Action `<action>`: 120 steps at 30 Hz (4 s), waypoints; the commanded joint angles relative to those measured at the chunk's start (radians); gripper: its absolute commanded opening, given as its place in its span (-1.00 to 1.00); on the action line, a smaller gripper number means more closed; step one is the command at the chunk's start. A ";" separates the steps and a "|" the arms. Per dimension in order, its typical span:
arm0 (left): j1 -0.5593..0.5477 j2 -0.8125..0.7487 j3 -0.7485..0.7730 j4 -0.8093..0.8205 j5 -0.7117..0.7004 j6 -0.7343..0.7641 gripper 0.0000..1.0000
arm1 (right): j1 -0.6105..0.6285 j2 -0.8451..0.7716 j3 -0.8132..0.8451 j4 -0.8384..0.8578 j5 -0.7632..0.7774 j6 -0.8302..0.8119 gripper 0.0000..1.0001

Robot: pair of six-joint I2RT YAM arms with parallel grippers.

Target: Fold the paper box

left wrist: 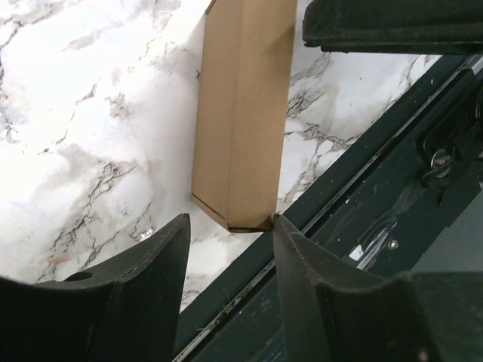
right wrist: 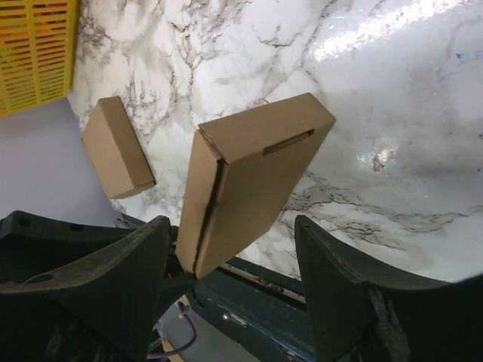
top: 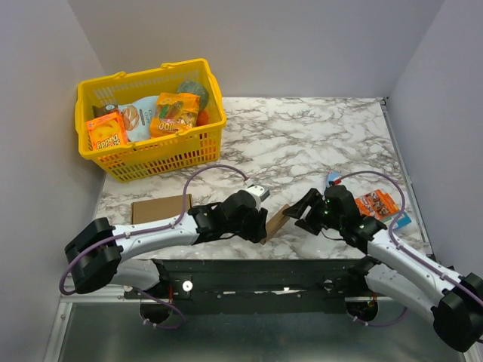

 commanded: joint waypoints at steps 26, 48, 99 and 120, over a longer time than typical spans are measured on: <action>0.163 0.039 -0.016 0.300 0.379 -0.018 0.21 | 0.045 0.186 -0.025 0.296 -0.032 0.098 0.47; 0.166 -0.054 -0.064 0.219 0.218 0.005 0.38 | 0.050 0.088 -0.117 0.195 0.109 0.159 0.47; 0.788 -0.206 0.208 -0.134 0.285 0.267 0.81 | 0.183 0.476 0.154 0.284 -0.058 0.018 0.36; 0.854 -0.223 0.217 -0.079 0.239 0.283 0.82 | 0.283 0.852 0.616 0.410 0.000 -0.180 0.47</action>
